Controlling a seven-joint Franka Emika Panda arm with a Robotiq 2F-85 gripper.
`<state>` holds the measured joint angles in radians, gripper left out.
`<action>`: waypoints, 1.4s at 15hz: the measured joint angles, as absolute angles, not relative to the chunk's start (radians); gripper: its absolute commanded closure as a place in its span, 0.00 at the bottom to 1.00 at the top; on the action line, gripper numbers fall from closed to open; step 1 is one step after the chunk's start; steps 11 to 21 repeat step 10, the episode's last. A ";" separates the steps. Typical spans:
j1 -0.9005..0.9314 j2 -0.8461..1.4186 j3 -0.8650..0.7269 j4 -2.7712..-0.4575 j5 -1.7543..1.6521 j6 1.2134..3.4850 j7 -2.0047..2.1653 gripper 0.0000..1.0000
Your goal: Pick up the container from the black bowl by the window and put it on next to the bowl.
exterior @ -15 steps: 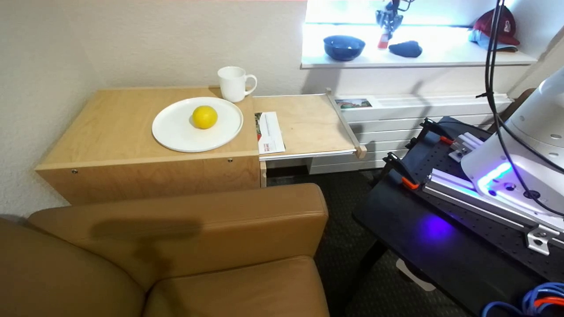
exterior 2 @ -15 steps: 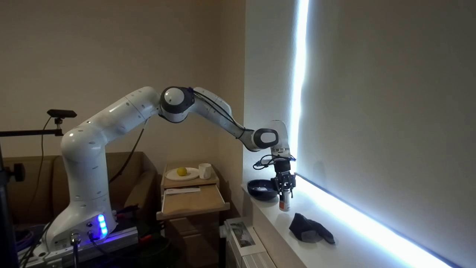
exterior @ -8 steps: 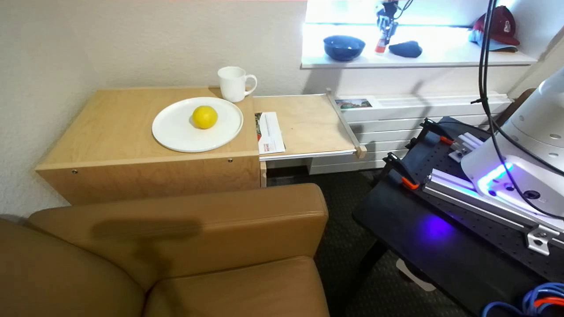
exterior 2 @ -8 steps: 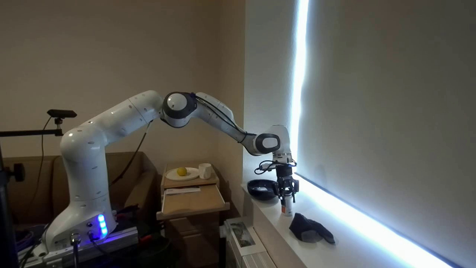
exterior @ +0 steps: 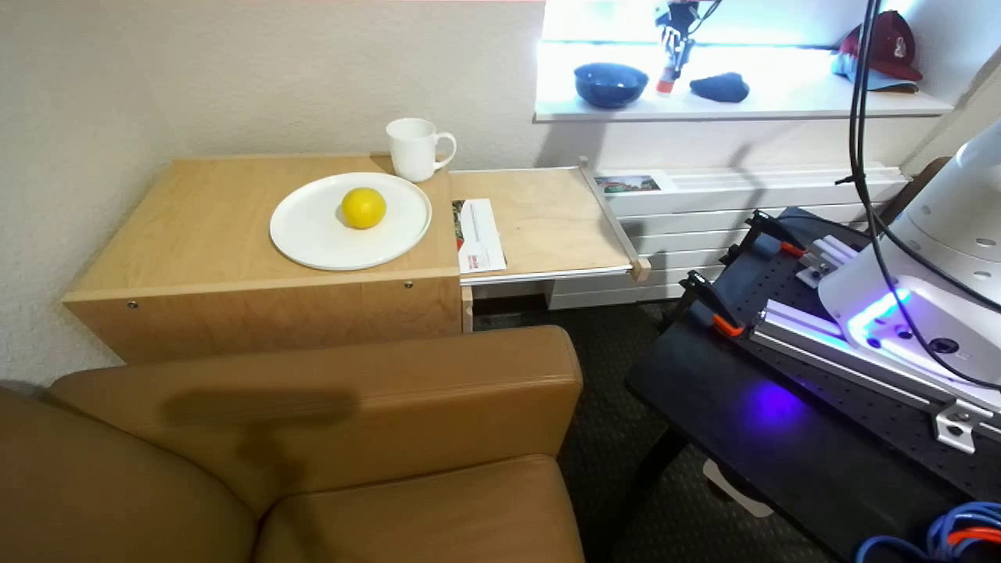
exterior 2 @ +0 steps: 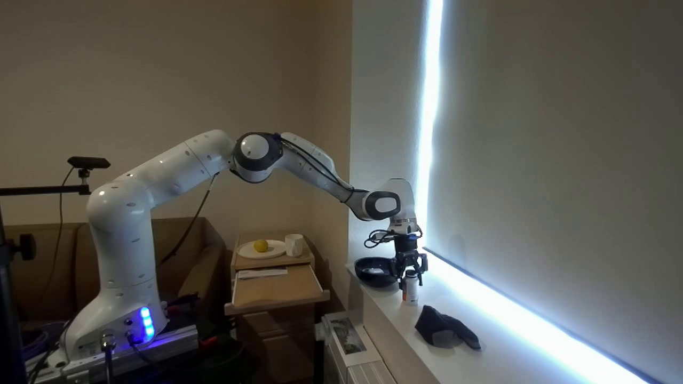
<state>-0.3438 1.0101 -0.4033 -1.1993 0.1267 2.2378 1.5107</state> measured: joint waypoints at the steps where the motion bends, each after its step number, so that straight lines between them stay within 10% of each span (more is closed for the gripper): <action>1: -0.342 1.010 -0.403 -1.199 0.126 2.236 1.512 0.00; 21: -0.355 0.872 -0.357 -1.203 0.168 2.239 1.330 0.00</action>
